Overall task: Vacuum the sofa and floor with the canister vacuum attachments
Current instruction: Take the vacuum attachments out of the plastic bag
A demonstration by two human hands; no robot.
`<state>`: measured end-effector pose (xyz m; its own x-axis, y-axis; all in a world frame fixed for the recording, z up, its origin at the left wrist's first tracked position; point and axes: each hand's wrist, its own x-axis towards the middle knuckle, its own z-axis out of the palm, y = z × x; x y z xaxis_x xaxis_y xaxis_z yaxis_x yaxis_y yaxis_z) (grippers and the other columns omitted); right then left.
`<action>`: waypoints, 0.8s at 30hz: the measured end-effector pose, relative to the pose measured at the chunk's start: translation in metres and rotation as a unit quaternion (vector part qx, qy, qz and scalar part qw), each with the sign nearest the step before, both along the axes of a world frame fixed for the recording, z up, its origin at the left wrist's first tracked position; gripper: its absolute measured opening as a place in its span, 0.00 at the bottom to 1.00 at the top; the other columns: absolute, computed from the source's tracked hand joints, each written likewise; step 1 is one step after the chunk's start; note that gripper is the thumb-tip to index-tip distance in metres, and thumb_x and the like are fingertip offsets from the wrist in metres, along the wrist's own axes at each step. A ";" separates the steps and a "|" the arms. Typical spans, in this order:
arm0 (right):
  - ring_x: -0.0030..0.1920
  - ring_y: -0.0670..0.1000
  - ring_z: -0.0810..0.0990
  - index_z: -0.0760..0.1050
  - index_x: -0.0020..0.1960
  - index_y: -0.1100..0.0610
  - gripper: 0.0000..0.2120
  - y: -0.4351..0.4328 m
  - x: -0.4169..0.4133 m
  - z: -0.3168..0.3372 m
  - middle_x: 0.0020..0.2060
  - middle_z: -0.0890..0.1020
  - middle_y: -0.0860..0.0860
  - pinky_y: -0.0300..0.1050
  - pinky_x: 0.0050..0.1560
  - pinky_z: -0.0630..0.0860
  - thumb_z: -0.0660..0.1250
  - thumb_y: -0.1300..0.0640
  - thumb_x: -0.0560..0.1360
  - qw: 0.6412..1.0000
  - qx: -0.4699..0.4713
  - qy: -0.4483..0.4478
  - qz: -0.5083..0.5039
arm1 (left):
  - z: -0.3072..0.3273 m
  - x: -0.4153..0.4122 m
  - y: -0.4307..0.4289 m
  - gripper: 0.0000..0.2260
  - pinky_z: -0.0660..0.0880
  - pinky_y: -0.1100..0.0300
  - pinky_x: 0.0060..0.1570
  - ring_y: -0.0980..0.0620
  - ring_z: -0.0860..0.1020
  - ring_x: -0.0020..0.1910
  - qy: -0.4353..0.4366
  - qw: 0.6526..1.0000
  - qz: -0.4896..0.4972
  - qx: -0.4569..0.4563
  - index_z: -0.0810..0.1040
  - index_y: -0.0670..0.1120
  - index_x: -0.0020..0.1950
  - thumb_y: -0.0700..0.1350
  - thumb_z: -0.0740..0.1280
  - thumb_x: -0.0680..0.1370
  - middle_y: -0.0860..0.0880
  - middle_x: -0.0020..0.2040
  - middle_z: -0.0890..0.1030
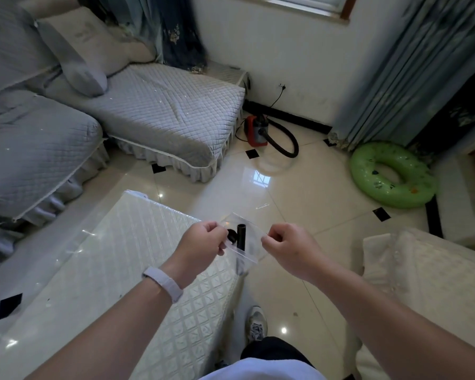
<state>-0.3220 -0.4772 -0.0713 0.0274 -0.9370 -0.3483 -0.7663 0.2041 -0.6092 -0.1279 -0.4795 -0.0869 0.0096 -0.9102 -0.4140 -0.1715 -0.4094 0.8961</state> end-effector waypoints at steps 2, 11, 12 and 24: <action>0.34 0.48 0.71 0.72 0.40 0.49 0.07 0.001 -0.001 0.003 0.34 0.75 0.45 0.44 0.33 0.65 0.65 0.52 0.76 0.999 -0.035 0.023 0.006 | 0.005 0.003 -0.002 0.14 0.69 0.70 0.26 0.52 0.74 0.31 -0.007 1.000 -0.012 -0.008 0.75 0.42 0.33 0.34 0.63 0.78 0.46 0.31 0.76; 0.57 0.49 0.74 0.78 0.62 0.49 0.14 0.005 0.007 0.012 0.67 0.69 0.49 0.39 0.53 0.70 0.70 0.50 0.77 0.976 -0.151 0.032 0.153 | 0.019 -0.013 -0.001 0.10 0.72 0.64 0.35 0.51 0.75 0.33 0.006 0.998 -0.053 -0.034 0.78 0.39 0.37 0.37 0.63 0.77 0.45 0.32 0.78; 0.61 0.50 0.74 0.77 0.64 0.47 0.15 0.002 0.007 0.014 0.69 0.68 0.48 0.40 0.53 0.71 0.69 0.49 0.77 0.981 -0.119 0.039 0.148 | 0.022 -0.015 0.000 0.10 0.72 0.65 0.34 0.52 0.76 0.32 0.010 0.997 -0.062 -0.038 0.78 0.39 0.37 0.36 0.63 0.78 0.45 0.32 0.78; 0.40 0.46 0.85 0.78 0.39 0.46 0.12 0.008 -0.003 0.024 0.37 0.85 0.44 0.45 0.43 0.80 0.72 0.61 0.74 0.979 -0.030 -0.203 -0.017 | 0.028 -0.033 0.021 0.13 0.72 0.61 0.35 0.48 0.73 0.33 0.092 0.986 -0.064 -0.126 0.77 0.34 0.39 0.41 0.67 0.80 0.40 0.34 0.76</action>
